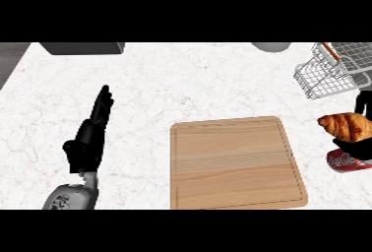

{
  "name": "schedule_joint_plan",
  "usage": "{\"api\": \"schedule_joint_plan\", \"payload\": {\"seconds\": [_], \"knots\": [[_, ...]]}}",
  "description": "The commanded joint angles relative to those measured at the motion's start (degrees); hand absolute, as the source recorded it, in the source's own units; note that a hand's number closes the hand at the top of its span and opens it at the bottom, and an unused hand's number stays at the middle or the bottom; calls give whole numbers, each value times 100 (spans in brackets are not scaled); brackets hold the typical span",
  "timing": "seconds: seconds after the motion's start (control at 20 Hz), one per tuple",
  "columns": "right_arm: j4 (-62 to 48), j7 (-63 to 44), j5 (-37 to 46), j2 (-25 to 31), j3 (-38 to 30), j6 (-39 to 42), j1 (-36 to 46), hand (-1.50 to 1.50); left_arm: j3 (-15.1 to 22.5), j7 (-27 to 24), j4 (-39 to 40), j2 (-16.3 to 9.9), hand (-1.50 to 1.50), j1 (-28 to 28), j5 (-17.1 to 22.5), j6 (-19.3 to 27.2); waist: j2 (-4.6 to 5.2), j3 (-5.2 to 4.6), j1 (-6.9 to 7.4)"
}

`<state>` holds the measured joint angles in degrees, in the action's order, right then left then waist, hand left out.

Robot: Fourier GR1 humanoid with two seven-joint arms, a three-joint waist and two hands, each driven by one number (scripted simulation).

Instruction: Pick the croissant from the cutting board and place it in the tiered basket

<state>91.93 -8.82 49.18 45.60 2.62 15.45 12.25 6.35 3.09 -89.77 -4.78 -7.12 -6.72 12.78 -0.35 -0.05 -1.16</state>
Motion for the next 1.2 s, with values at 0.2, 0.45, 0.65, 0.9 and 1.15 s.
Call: {"api": "schedule_joint_plan", "payload": {"seconds": [0.2,0.45,0.65,0.9,1.15], "knots": [[898,-157,-1492,783,-1809,1430,475,150,-45,202,-73,38,0,-192,-29,14,6,-1,22],[400,-390,-2109,1244,-2464,2290,1359,150,-37,215,-175,-32,0,-110,-13,-132,27,-2,136],[18,-752,-2647,731,-2577,2393,1819,150,32,-120,8,70,0,50,-26,-147,30,-2,170],[-880,-752,-2228,605,-2026,2030,2586,150,325,151,-446,257,0,341,-254,-4,42,3,221],[-1945,-357,-1607,543,-1701,1457,3131,150,-90,-43,198,159,0,-282,-87,-151,59,3,202]]}}
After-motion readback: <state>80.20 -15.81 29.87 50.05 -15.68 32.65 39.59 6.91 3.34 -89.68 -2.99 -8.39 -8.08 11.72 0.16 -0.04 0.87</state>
